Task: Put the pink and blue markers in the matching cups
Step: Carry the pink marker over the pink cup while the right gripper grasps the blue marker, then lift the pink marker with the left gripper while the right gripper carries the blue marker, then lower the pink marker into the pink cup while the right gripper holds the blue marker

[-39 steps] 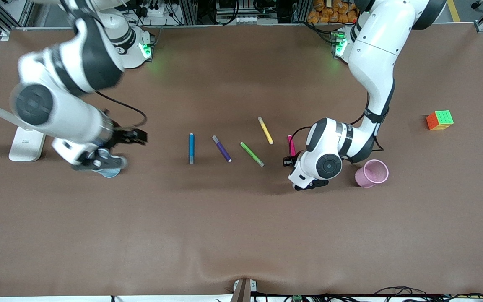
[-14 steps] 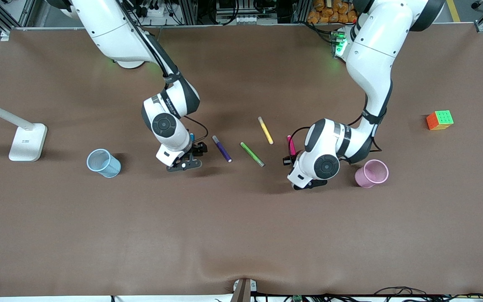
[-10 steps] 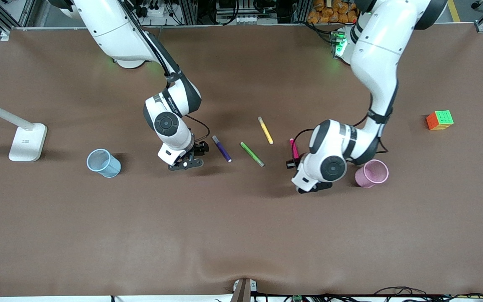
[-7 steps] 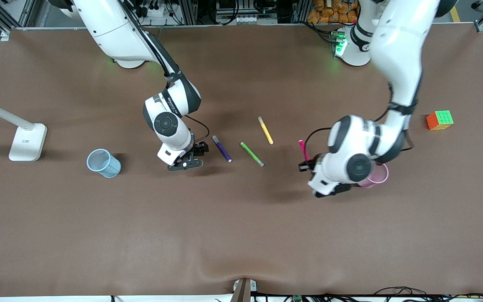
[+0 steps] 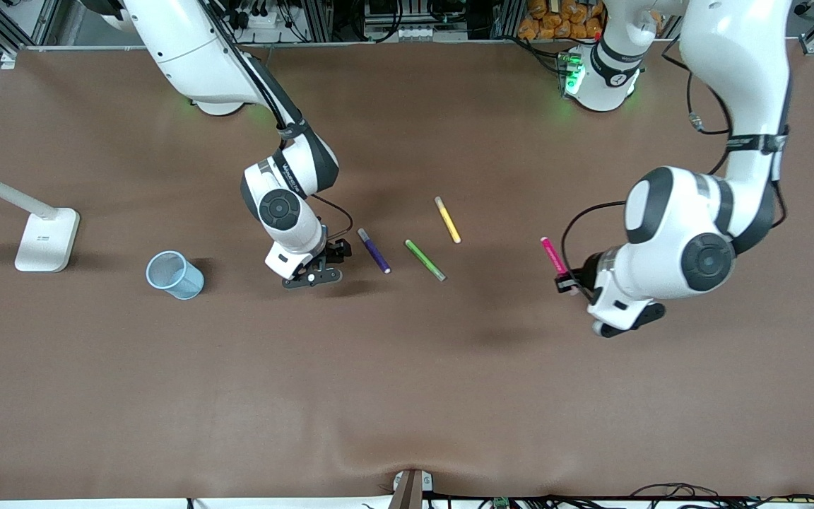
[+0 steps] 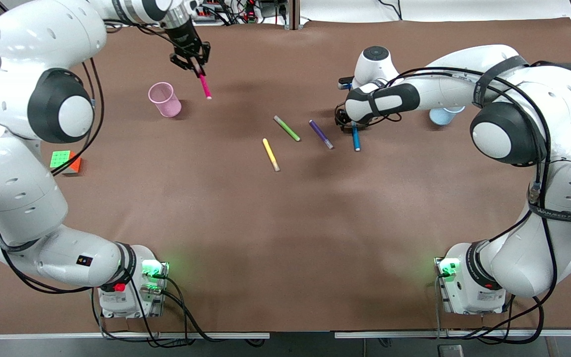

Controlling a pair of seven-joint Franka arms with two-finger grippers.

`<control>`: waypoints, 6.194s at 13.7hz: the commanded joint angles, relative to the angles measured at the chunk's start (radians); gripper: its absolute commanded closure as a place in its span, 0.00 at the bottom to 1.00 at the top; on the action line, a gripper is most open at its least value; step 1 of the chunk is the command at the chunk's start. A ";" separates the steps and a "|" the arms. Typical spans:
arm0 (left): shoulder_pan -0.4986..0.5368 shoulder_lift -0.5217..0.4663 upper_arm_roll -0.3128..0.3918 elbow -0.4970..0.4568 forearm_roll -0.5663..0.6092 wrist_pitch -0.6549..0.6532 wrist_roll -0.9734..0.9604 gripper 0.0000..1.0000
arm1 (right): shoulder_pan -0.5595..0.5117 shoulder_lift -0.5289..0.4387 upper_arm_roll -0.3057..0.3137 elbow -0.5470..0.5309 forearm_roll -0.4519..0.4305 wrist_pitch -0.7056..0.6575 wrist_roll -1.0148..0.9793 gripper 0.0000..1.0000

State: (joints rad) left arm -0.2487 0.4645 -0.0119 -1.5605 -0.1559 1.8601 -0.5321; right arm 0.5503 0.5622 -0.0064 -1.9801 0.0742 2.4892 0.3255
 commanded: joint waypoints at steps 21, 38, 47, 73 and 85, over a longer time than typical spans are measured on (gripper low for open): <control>-0.006 -0.165 -0.005 0.051 0.470 -0.128 -0.178 1.00 | -0.013 -0.036 -0.009 0.037 0.001 -0.006 0.003 1.00; -0.086 0.032 -0.014 0.020 0.791 -0.170 -0.650 1.00 | -0.265 -0.310 -0.015 0.124 0.191 -0.334 -0.803 1.00; -0.069 0.111 -0.011 0.028 0.929 -0.089 -0.959 1.00 | -0.543 -0.317 -0.015 0.125 0.466 -0.618 -1.527 1.00; -0.066 0.099 -0.059 0.097 0.664 -0.099 -0.845 0.00 | -0.878 0.040 -0.015 0.348 0.789 -1.167 -2.711 1.00; -0.063 -0.119 -0.054 0.134 0.441 -0.153 -0.433 0.00 | -0.922 0.146 -0.017 0.443 0.819 -1.179 -2.749 1.00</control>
State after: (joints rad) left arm -0.3200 0.3647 -0.0653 -1.4155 0.3106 1.7163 -1.0273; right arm -0.3506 0.6744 -0.0380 -1.5611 0.8799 1.3265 -2.4068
